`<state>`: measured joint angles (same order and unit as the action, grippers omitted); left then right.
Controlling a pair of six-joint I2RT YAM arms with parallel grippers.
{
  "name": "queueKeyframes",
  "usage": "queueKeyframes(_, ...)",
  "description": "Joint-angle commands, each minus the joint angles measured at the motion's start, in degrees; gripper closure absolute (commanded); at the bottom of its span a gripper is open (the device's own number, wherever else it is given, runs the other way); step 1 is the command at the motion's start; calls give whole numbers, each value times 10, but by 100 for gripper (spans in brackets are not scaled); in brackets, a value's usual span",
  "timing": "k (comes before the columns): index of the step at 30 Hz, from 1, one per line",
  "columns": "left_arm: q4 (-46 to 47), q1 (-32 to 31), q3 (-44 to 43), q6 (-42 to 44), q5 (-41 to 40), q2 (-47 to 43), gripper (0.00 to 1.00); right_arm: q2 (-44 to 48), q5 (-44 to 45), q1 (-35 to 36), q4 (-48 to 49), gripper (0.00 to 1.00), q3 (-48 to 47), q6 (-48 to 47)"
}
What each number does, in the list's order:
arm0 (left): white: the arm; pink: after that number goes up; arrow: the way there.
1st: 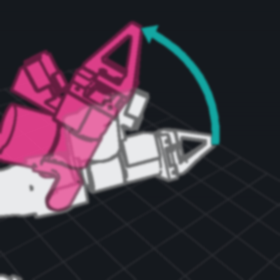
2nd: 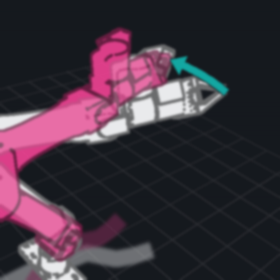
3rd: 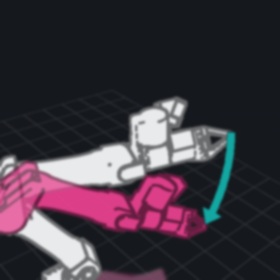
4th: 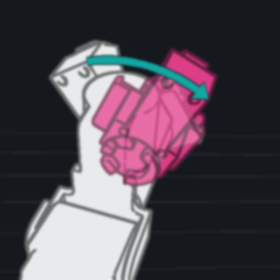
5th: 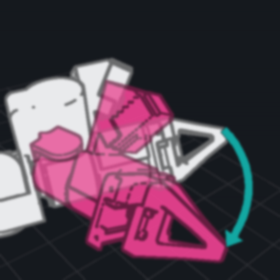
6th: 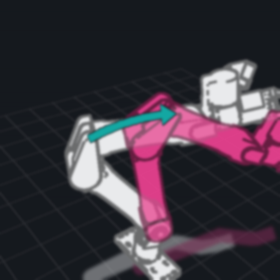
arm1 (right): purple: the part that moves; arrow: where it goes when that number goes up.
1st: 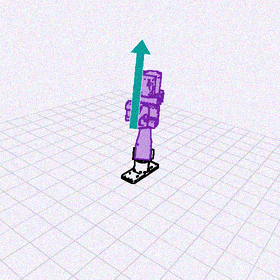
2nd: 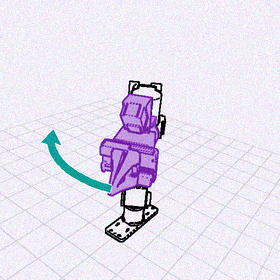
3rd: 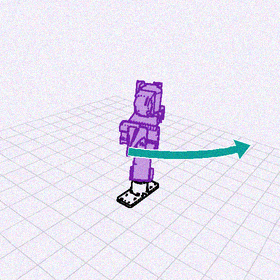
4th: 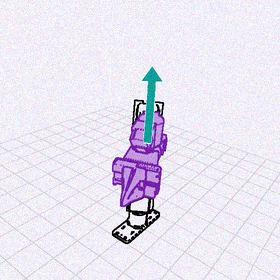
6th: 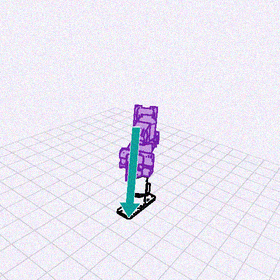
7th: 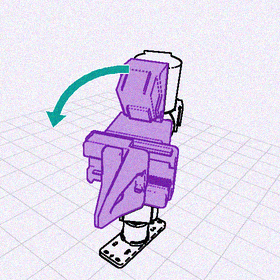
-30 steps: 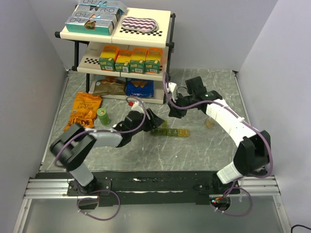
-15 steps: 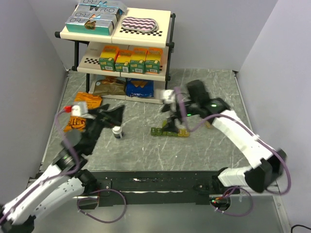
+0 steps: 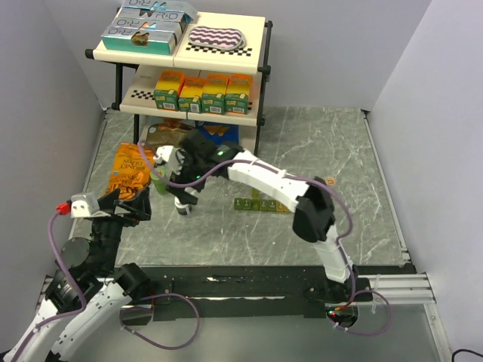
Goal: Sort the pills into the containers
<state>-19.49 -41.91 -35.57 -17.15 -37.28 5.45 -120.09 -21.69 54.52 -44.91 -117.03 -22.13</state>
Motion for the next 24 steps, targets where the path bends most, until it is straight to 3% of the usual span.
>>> queueKeyframes(1,-13,10,-6,9,-11,-2,1,-51,90,28,-23,0,-71,68)
queueKeyframes(11,-12,21,-8,26,14,36,1,-135,164,52,3,0,-119,92)
queueKeyframes(18,-8,28,-6,28,19,29,1,-158,149,51,-4,5,-137,96)
queueKeyframes(22,-9,29,-6,29,22,31,1,-169,144,51,-11,19,-143,96)
queueKeyframes(23,-8,29,-6,29,22,31,1,-170,144,52,-12,31,-144,95)
queueKeyframes(24,-8,30,-6,29,23,30,1,-170,144,51,-13,36,-145,95)
